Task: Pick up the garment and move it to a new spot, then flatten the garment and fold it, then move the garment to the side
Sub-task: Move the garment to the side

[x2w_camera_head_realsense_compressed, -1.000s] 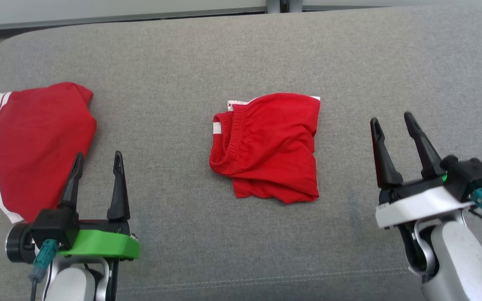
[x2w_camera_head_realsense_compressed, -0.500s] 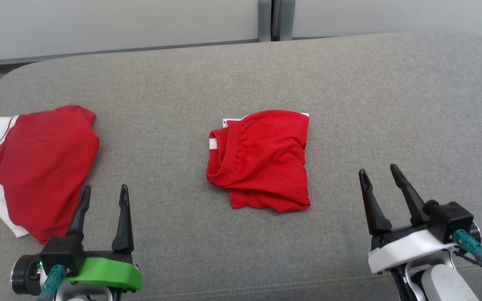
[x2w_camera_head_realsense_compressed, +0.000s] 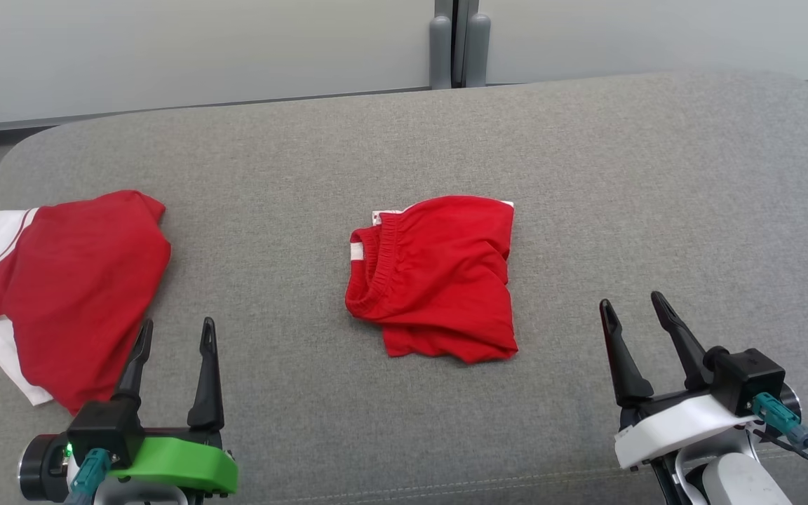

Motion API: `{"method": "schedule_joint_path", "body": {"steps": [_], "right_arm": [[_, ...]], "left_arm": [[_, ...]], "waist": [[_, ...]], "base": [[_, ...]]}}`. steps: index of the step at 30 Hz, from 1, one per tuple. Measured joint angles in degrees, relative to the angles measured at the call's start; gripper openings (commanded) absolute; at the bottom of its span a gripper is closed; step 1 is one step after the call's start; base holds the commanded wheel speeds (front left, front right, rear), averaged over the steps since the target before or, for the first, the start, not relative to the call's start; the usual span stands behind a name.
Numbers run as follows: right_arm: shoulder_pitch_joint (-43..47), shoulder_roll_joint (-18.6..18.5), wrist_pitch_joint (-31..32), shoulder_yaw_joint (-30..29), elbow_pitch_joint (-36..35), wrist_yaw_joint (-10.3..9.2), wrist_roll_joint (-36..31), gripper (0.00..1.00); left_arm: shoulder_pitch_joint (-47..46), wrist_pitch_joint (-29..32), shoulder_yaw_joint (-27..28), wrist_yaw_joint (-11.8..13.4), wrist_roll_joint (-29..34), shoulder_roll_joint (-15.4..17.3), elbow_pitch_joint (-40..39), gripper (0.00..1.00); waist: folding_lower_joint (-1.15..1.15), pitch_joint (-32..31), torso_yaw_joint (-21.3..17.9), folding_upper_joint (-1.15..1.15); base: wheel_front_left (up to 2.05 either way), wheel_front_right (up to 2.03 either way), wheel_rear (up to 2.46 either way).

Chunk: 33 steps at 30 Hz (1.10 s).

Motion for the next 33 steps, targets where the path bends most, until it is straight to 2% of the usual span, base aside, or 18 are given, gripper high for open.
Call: {"method": "schedule_joint_path", "body": {"steps": [11, 17, 21, 23, 33], "right_arm": [[-1.0, -1.2, 0.0, -0.2, 3.2, 0.00, 2.3, 1.00], [-5.5, -4.3, 2.5, 1.2, 8.9, 0.00, 6.3, 1.00], [-11.1, -6.8, 4.2, 4.3, 14.4, 0.01, 8.9, 1.00], [-15.1, -7.6, 5.6, 7.7, 17.4, 0.03, 10.7, 1.00], [-23.2, -8.7, 8.5, 17.2, 25.7, 0.02, 19.3, 1.00]], "left_arm": [[-0.7, 0.0, -1.4, 0.0, -0.5, -0.1, 0.1, 1.00], [-2.4, -0.4, -2.7, -0.6, -0.5, -1.1, 0.5, 1.00], [-4.3, -1.2, -3.7, -1.3, -0.5, -1.9, 1.3, 1.00], [-5.8, -1.8, -4.4, -1.8, -0.5, -2.8, 2.3, 1.00], [-9.8, -3.1, -6.1, -3.4, -0.6, -5.1, 6.1, 1.00]], "waist": [[0.00, 0.3, 1.9, 0.00], [0.00, 1.4, 3.9, 0.00], [0.00, 3.3, 5.7, 0.00], [0.00, 5.0, 6.7, 0.00], [0.00, 9.8, 11.0, 0.00]], "base": [[0.00, 0.00, 0.00], [0.00, 0.00, 0.00], [0.00, 0.00, 0.00], [0.00, 0.00, 0.00], [0.00, 0.00, 0.00]]}}
